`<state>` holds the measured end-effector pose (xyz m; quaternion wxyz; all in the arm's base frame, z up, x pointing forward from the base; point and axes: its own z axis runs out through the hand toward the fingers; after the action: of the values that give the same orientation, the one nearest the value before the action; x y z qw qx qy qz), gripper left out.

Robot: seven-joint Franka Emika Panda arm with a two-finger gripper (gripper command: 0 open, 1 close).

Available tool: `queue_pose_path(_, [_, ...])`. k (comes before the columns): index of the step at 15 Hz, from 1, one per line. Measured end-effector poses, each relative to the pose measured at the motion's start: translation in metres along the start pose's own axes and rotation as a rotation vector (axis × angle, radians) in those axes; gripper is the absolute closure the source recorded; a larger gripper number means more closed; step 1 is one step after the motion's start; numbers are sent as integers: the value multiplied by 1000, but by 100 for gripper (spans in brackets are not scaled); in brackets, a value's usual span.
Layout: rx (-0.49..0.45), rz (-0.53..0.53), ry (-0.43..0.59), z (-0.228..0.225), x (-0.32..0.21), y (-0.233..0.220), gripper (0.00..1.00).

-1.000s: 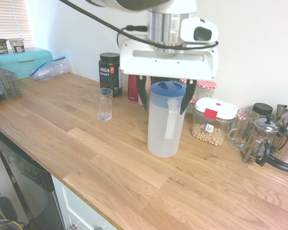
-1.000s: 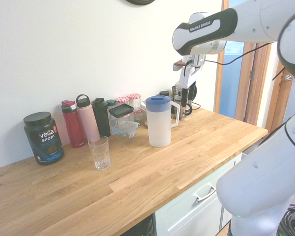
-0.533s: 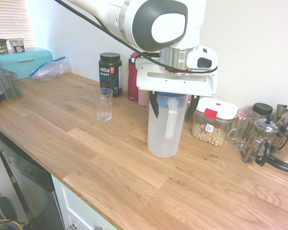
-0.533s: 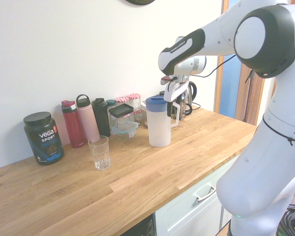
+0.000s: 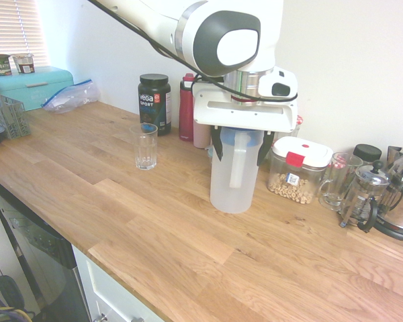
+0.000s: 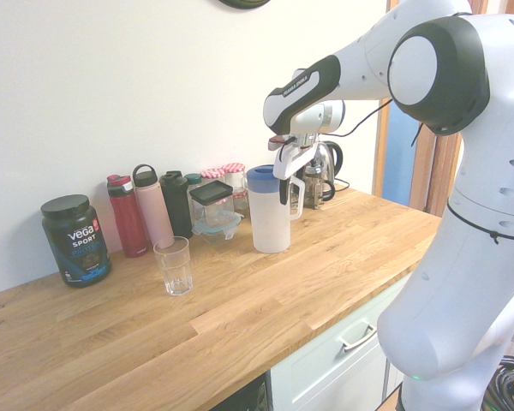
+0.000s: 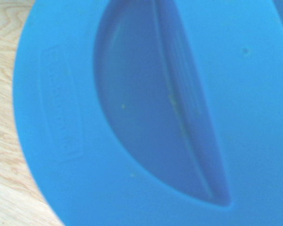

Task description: Pour me some water

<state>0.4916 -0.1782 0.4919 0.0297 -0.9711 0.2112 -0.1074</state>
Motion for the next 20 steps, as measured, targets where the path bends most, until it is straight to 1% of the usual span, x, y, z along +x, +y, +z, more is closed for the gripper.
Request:
queue_pose_path(6, [-2, -10, 12, -21, -9, 1, 100])
queue_pose_path(16, [-10, -5, 0, -20, -18, 7, 100])
queue_pose_path(20, [-8, 1, 8, -27, -20, 11, 100])
